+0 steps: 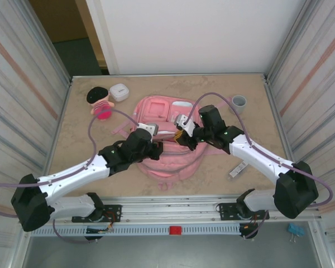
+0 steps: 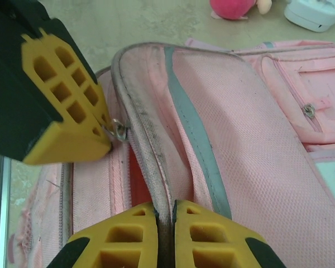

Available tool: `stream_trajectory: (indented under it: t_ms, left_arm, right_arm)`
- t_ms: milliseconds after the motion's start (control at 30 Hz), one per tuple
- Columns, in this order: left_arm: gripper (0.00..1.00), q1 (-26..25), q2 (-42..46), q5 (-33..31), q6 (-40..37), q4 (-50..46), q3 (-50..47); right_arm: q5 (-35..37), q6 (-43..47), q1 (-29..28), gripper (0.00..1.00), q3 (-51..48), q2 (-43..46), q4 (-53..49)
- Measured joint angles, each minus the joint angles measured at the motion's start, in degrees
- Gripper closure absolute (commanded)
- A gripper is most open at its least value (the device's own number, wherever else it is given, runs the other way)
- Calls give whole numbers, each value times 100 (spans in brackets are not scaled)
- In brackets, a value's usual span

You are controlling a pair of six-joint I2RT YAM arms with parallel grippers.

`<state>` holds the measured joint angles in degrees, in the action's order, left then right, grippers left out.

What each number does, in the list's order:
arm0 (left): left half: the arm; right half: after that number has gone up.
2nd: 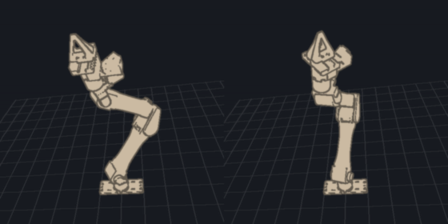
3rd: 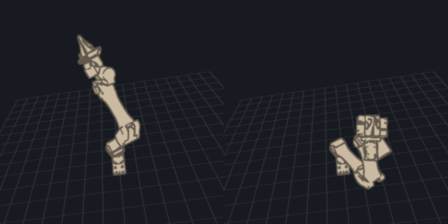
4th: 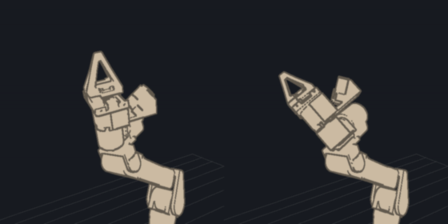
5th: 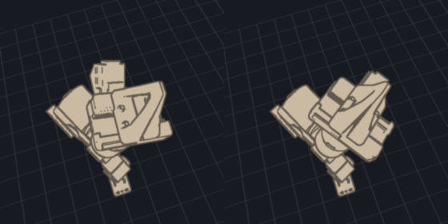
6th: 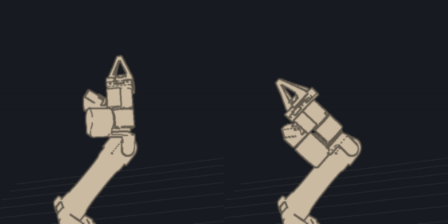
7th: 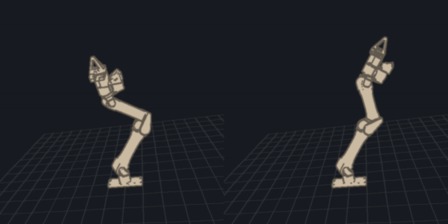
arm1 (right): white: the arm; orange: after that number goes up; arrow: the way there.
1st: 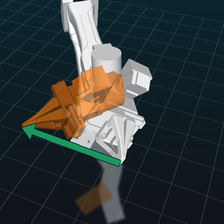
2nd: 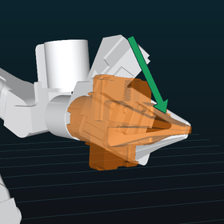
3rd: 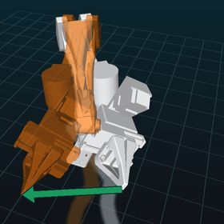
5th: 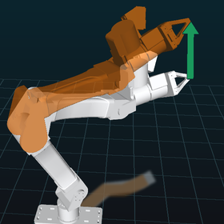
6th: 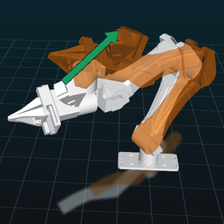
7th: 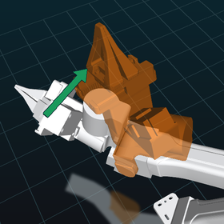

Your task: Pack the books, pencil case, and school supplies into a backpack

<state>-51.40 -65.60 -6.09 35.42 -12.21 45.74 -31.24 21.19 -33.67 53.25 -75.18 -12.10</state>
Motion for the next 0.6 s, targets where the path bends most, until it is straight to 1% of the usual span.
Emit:
stream_trajectory:
  t_ms: [100,200,233,267,300,333,367,400,433,500,600]
  left_arm:
    - [100,118,341,-131,-74,-20,-162]
    - [100,442,807,-166,-181,-46,-544]
    - [100,535,914,-155,-232,-46,-651]
    - [100,658,1021,-105,-323,-42,-763]
    - [100,763,1078,-28,-400,-37,-826]
    - [100,857,1102,76,-470,-13,-863]
    - [100,949,1108,212,-555,9,-885]
    - [100,1025,1108,358,-629,46,-905]
    - [100,1082,1108,505,-697,63,-914]
    - [100,1128,1097,807,-807,197,-929]
    - [100,1130,1056,1198,-881,404,-946]
  right_arm:
    - [-238,-2,249,100,0,22,4]
    - [-302,7,448,100,0,87,-42]
    - [-273,13,479,97,0,109,-72]
    - [-221,28,490,90,0,133,-114]
    - [-168,31,485,78,0,155,-164]
    - [-114,39,466,64,0,175,-195]
    - [-11,55,422,53,0,208,-223]
    - [120,72,343,47,0,251,-260]
    - [269,114,264,44,0,291,-262]
    - [629,188,-107,39,20,356,-273]
    - [1040,267,-723,37,72,341,-260]
